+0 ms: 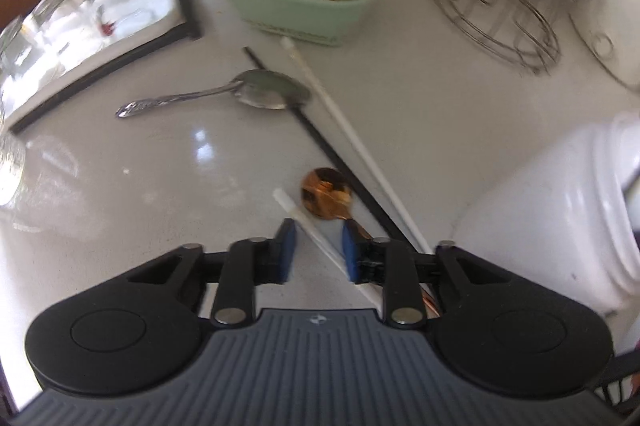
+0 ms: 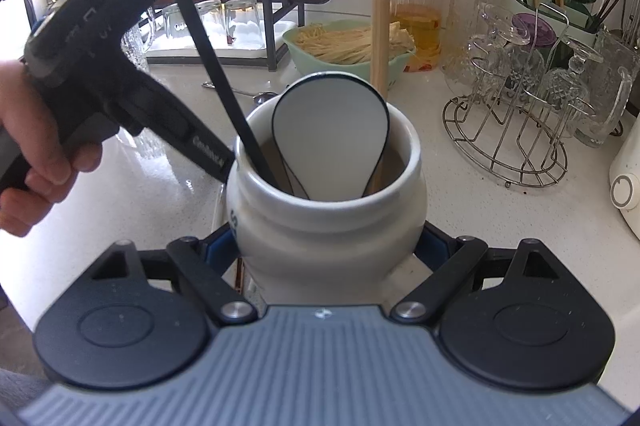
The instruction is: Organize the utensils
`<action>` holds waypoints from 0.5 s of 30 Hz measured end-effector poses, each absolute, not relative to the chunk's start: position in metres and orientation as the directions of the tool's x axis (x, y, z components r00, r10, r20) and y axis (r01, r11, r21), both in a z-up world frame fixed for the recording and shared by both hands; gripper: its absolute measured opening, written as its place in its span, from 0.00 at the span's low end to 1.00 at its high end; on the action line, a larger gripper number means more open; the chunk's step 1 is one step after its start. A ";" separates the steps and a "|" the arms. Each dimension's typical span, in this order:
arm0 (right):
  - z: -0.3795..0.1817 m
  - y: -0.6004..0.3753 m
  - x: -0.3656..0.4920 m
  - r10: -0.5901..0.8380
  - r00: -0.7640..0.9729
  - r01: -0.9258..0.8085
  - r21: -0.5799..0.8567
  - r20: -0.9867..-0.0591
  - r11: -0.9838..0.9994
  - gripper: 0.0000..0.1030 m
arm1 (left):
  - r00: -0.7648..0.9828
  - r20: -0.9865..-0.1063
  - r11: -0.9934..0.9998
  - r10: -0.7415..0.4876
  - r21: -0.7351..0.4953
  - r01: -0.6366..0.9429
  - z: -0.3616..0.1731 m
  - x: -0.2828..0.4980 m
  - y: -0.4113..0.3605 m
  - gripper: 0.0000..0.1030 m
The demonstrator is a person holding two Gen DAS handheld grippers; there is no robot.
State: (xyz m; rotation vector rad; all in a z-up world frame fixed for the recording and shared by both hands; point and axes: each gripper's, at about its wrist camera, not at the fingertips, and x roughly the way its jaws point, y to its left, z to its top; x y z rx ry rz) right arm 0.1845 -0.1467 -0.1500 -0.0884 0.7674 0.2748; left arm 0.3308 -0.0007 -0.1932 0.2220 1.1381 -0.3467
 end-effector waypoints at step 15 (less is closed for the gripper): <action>-0.149 -0.149 0.185 0.235 0.680 -0.305 0.022 -0.695 0.952 0.89 | 0.358 -0.921 0.957 -0.153 -0.048 0.285 -0.186 0.315 0.021 0.06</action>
